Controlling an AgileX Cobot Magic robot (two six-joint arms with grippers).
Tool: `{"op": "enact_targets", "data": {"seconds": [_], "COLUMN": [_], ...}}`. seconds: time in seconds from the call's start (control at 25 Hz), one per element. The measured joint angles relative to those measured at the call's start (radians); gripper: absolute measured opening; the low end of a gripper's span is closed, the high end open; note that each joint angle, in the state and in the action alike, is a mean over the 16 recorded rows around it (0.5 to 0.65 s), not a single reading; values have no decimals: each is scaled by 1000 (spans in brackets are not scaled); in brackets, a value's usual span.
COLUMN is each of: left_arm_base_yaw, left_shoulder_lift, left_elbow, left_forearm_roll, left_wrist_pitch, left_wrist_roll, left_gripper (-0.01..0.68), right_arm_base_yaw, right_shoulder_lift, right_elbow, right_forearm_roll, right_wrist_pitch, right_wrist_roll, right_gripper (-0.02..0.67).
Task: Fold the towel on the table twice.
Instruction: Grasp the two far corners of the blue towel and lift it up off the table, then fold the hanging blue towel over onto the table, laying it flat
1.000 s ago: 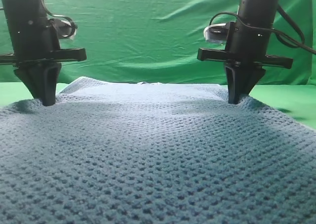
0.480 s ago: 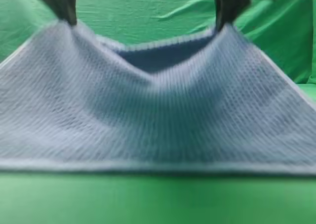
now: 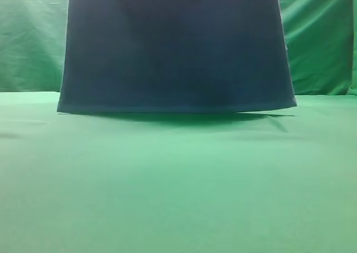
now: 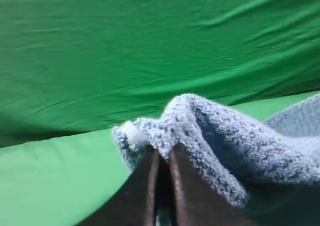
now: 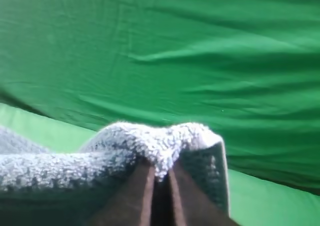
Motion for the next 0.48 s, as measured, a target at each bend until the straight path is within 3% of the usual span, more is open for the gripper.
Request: {"op": "enact_targets", "data": {"seconds": [0.24,0.48], "left_arm_base_yaw": [0,0], "left_shoulder_lift": [-37,-153], "left_elbow": [79,268], "left_forearm_roll": [-2,-14], "left_wrist_pitch": [-16,-29], "left_wrist_roll": [4,5], "left_gripper": [0,0], "right_arm_base_yaw": [0,0], "right_shoulder_lift": [-16,-93], "right_elbow": [41,188], "right_forearm_roll": [-8,-10], "right_wrist_pitch": [54,111], "right_wrist_roll": [-13,-7], "right_gripper": [0,0]}}
